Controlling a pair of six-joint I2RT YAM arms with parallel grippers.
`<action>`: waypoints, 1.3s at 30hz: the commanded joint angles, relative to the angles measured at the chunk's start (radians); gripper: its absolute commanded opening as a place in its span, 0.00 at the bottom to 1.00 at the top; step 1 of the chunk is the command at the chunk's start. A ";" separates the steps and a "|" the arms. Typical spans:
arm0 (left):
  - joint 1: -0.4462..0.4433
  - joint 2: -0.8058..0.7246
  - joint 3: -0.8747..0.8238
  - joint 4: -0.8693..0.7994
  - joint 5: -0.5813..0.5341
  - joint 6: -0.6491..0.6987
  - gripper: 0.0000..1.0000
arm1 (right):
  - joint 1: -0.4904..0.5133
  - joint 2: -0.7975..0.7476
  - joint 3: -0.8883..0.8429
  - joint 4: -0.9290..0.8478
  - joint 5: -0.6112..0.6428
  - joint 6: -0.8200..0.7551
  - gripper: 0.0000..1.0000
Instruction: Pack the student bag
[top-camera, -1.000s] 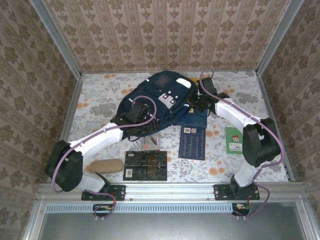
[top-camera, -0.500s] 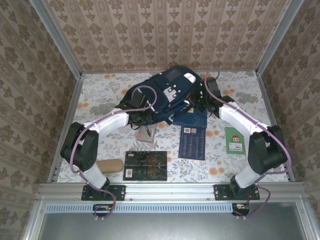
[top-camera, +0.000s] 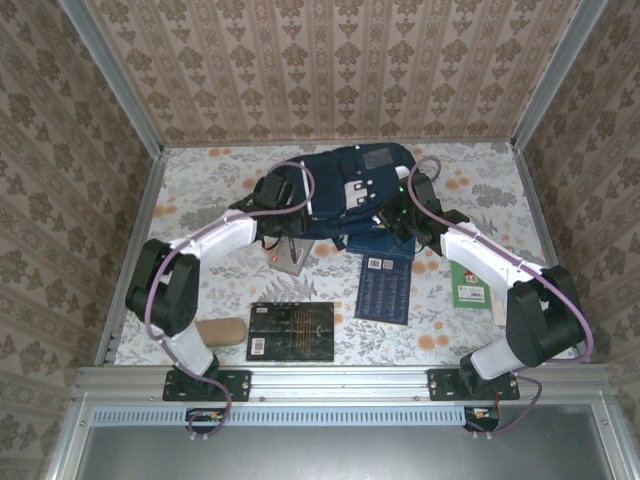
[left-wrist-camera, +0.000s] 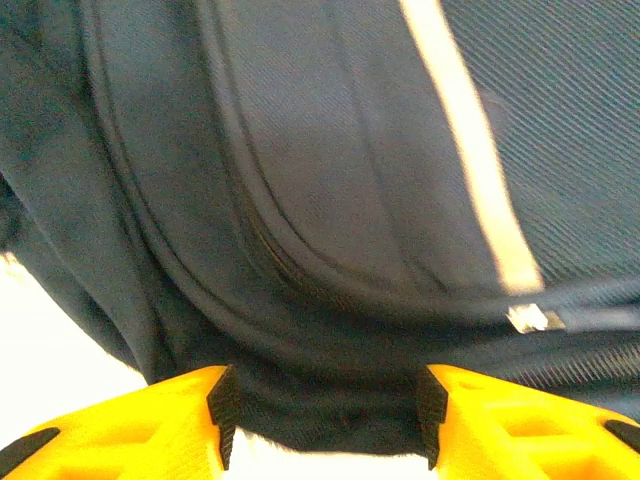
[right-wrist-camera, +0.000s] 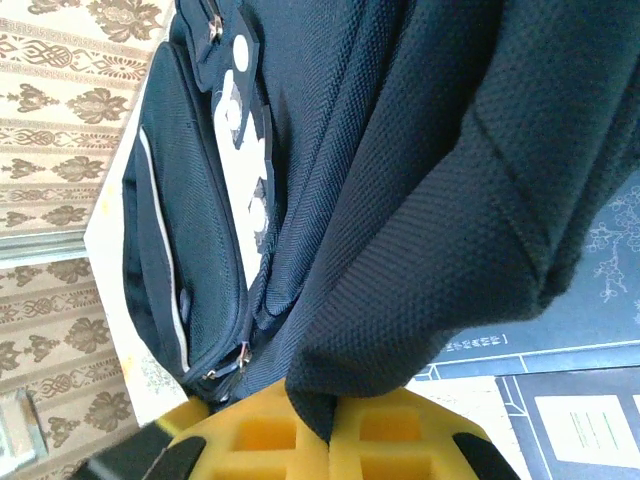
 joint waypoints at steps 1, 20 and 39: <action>-0.079 -0.138 -0.104 0.083 -0.063 0.043 0.58 | 0.015 -0.026 0.045 0.024 -0.034 0.044 0.02; -0.310 -0.090 -0.362 0.596 -0.201 0.176 0.38 | 0.012 -0.023 0.091 0.013 -0.089 0.121 0.02; -0.273 0.042 -0.232 0.623 -0.199 0.221 0.32 | 0.014 -0.051 0.069 -0.014 -0.093 0.115 0.02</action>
